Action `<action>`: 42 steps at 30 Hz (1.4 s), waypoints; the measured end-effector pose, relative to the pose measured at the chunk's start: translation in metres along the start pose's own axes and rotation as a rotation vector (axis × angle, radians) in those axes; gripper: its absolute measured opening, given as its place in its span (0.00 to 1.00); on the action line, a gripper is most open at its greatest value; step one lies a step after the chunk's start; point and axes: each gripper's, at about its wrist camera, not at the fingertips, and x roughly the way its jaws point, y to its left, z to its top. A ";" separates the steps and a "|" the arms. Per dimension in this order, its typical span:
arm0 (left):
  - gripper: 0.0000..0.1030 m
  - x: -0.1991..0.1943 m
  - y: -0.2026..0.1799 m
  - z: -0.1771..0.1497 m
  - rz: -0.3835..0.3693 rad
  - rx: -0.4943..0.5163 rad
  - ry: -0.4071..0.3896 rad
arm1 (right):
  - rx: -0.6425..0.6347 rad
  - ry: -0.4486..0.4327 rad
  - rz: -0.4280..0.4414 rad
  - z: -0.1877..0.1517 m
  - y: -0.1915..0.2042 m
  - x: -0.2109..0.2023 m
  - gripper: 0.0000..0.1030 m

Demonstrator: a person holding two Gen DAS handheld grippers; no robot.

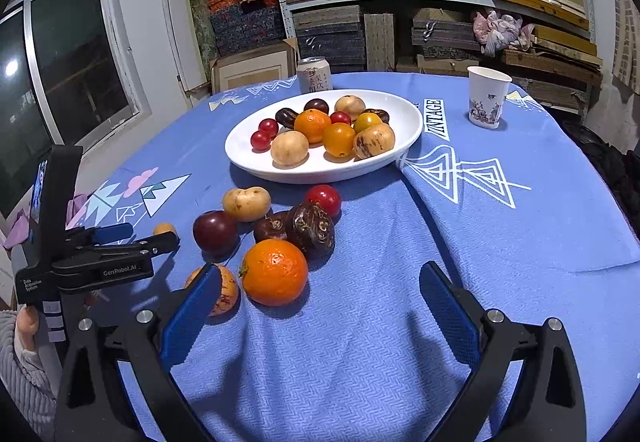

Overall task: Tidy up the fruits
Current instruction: 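Grasp a small brown round fruit with the left tool while the right tool grasps the striped pepino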

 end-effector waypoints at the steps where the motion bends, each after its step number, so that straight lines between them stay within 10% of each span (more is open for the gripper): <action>1: 0.73 0.000 -0.002 0.000 -0.003 0.010 -0.002 | -0.002 0.001 0.004 0.000 0.001 0.000 0.97; 13: 0.28 0.002 -0.013 -0.001 -0.081 0.072 0.008 | -0.022 0.018 0.019 -0.002 0.005 0.002 0.97; 25: 0.28 -0.009 0.019 0.004 -0.076 -0.073 -0.022 | -0.204 0.004 0.171 -0.009 0.049 -0.003 0.95; 32: 0.28 -0.009 0.014 0.002 -0.069 -0.046 -0.025 | -0.229 0.131 0.277 -0.012 0.069 0.020 0.71; 42: 0.28 -0.009 0.009 0.001 -0.081 -0.023 -0.016 | -0.203 0.150 0.236 -0.006 0.077 0.037 0.64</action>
